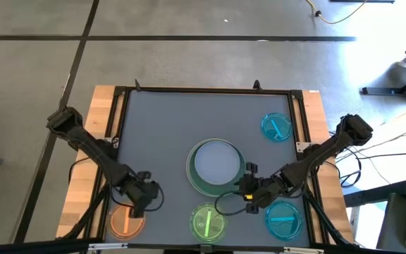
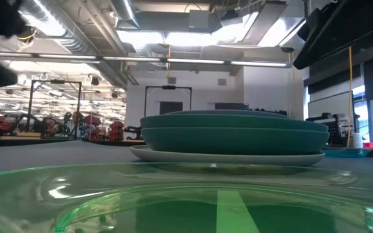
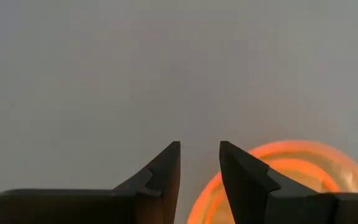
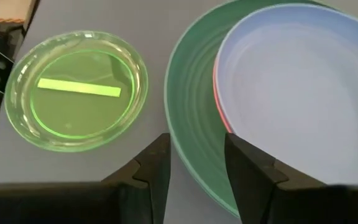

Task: Stack plastic plates
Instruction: Stack the orange plate on top of the blue plate

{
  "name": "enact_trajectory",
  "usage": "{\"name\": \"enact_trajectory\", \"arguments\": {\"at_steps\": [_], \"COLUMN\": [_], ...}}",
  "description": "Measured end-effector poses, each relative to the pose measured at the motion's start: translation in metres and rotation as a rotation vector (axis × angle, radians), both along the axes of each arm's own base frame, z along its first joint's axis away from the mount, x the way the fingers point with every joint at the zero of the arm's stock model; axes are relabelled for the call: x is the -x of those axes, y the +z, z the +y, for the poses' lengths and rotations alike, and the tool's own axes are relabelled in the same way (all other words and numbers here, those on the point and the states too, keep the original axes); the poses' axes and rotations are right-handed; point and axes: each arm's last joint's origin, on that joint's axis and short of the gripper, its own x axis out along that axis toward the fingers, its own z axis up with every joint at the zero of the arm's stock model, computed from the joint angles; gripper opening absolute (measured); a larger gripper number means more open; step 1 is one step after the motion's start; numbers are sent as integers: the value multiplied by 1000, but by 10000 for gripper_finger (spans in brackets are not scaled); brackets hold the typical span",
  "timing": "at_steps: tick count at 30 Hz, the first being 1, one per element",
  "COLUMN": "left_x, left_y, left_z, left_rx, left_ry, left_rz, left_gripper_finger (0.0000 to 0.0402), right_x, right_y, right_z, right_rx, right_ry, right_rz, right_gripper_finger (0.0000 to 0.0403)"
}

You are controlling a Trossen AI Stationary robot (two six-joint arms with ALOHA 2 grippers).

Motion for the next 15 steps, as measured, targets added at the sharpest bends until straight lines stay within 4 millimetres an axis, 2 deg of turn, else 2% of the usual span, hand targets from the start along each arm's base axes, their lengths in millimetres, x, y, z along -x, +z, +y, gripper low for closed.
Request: {"name": "enact_trajectory", "arguments": {"at_steps": [9,15], "left_x": [26,38], "left_y": [-22,-33], "left_z": [1,2], "left_rx": [-3,-5], "left_ry": [60,85], "left_rz": [150,176], "left_gripper_finger": [106,106], "right_x": [0,0], "right_y": [0,0], "right_z": [0,0], "right_rx": [7,3], "right_ry": [-2,-6], "right_rz": [-10,-10], "right_gripper_finger": [140,140]}}
